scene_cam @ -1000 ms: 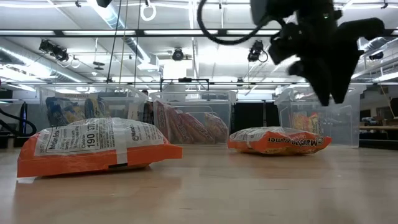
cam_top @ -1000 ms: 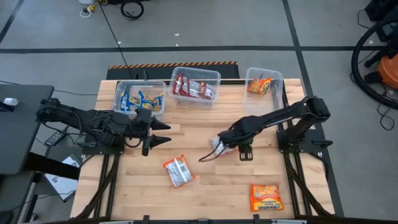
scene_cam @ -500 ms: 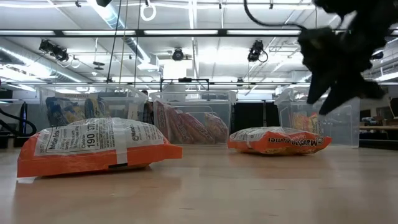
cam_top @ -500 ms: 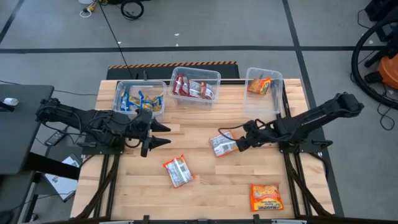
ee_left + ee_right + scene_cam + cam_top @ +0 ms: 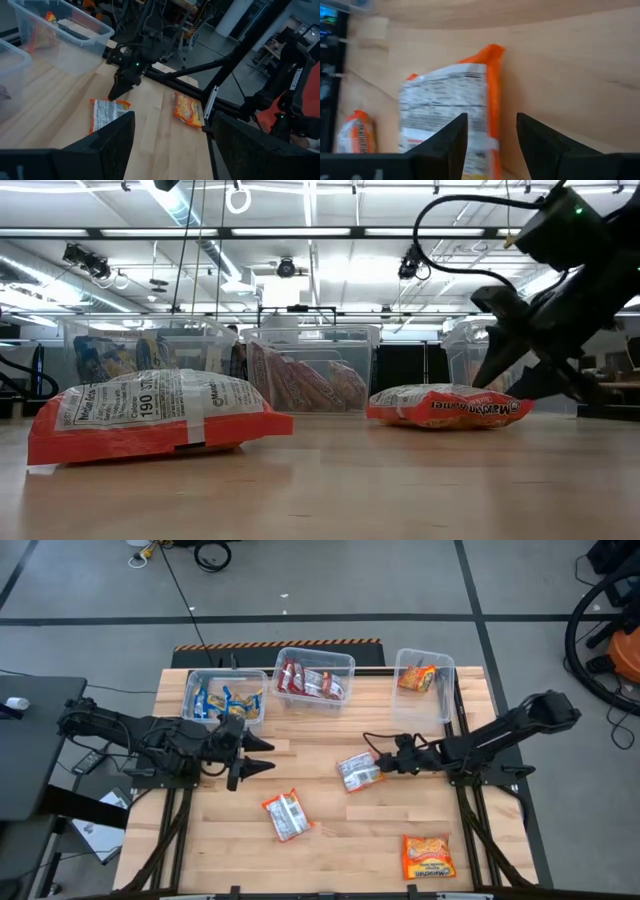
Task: Sort Maruchan noodles
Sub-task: Put the top right orange noodle pack into the right transparent bin
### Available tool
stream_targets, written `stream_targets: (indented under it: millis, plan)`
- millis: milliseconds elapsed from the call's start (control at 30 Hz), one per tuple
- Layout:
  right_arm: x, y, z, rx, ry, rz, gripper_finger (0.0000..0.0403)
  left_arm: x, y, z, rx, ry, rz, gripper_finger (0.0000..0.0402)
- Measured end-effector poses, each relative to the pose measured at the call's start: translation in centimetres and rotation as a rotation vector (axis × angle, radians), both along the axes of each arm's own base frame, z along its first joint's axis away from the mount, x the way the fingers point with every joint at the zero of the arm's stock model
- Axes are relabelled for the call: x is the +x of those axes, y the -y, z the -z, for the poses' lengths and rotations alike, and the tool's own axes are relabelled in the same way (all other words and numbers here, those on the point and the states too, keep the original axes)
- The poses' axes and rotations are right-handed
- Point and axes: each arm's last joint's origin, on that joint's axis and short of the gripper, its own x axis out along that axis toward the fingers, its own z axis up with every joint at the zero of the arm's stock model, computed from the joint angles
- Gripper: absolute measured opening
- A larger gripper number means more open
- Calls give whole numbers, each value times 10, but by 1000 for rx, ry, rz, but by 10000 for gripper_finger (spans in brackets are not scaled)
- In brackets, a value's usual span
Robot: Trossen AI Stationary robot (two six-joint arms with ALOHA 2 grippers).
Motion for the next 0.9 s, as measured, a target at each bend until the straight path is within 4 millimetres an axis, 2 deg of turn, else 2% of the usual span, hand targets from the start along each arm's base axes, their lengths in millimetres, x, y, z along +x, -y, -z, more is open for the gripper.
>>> stream_targets:
  millis: [367, 533, 733, 900]
  plan:
    - [21, -1, 15, 57, 66, -46, 162, 0, -1, -2, -3, 19, -23, 270]
    - [26, -1, 16, 52, 107, -52, 113, 0, -1, -2, -4, 19, -23, 270]
    - [29, -2, 15, 1, 121, -101, 14, 0, -1, -2, -4, 20, -23, 270]
    - [39, -3, -7, -83, 174, -175, 8, 0, -1, -2, -2, 14, -23, 270]
